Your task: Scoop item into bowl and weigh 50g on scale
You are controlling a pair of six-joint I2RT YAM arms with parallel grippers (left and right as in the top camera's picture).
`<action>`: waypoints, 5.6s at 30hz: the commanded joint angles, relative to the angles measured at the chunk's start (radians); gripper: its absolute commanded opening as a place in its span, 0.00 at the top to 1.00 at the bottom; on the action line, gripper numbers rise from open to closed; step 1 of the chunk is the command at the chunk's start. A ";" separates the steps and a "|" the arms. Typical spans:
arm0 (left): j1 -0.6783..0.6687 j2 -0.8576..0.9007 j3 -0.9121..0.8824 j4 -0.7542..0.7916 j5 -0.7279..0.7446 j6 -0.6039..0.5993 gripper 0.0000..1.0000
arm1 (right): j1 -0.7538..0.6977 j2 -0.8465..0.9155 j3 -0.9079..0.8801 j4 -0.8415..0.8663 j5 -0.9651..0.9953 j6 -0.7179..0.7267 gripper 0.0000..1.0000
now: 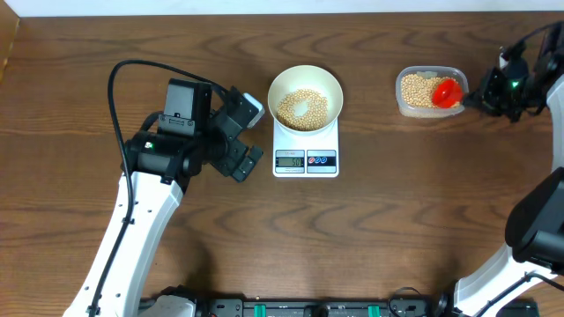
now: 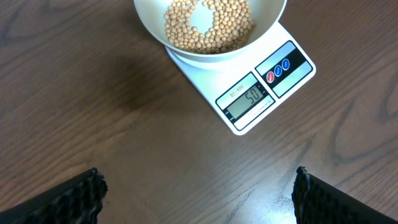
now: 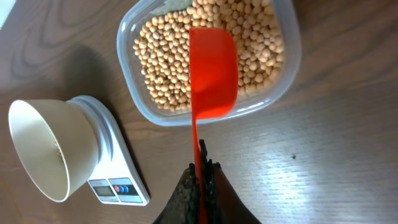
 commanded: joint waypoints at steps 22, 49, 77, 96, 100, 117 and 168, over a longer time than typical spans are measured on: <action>0.003 0.006 0.003 -0.001 -0.003 -0.009 0.02 | -0.144 -0.002 0.003 0.008 -0.093 0.047 0.01; 0.003 0.006 0.003 -0.001 -0.003 -0.009 0.02 | -0.171 -0.720 0.091 -0.192 -0.061 -0.116 0.01; 0.003 0.006 0.003 -0.001 -0.003 -0.009 0.02 | 0.127 -1.456 -0.748 0.394 0.442 -0.070 0.01; 0.003 0.006 0.003 -0.001 -0.003 -0.009 0.02 | 0.282 -1.875 -1.513 1.020 0.641 -0.069 0.01; 0.003 0.006 0.003 -0.001 -0.003 -0.009 0.02 | 0.289 -1.906 -1.582 1.081 0.631 -0.025 0.01; 0.003 0.006 0.003 -0.001 -0.003 -0.009 0.02 | 0.360 -1.924 -1.676 1.011 0.608 0.054 0.01; 0.003 0.006 0.002 -0.004 -0.003 -0.009 0.02 | 0.386 -1.923 -1.676 1.012 0.596 0.008 0.01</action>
